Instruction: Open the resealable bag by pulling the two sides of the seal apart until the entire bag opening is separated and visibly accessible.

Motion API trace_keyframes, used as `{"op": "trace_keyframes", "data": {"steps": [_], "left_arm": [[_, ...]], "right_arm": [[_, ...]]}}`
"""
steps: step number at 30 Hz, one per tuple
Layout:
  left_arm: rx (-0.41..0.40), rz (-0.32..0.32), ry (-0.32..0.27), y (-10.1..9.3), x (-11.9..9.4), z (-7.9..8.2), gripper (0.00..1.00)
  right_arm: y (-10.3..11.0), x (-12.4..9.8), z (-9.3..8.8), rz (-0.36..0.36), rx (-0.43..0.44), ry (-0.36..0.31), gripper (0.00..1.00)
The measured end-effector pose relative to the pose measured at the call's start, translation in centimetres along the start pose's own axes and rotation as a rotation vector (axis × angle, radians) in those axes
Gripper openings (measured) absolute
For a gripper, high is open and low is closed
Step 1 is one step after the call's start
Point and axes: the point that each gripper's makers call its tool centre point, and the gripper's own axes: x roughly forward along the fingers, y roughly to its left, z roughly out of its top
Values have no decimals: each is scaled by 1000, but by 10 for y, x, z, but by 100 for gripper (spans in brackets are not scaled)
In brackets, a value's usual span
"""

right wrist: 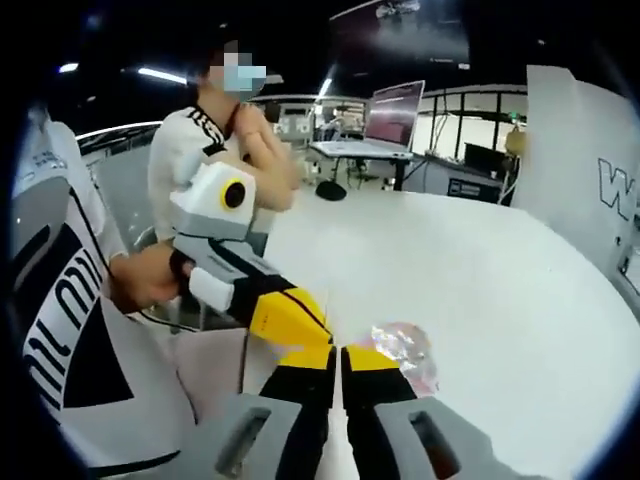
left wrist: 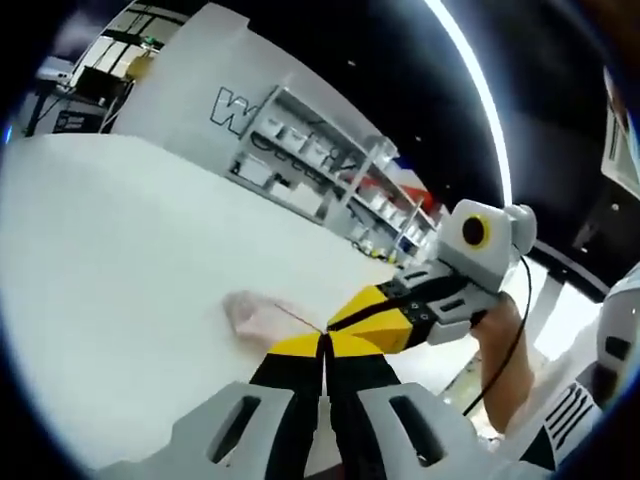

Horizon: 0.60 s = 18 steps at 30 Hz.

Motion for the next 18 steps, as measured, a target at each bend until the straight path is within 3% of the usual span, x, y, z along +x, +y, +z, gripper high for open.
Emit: {"op": "trace_keyframes", "data": {"steps": [18], "left_arm": [[45,14,-6,0,-2,2,1]], "right_arm": [[1,-1,0,5,24,-10,2]]}}
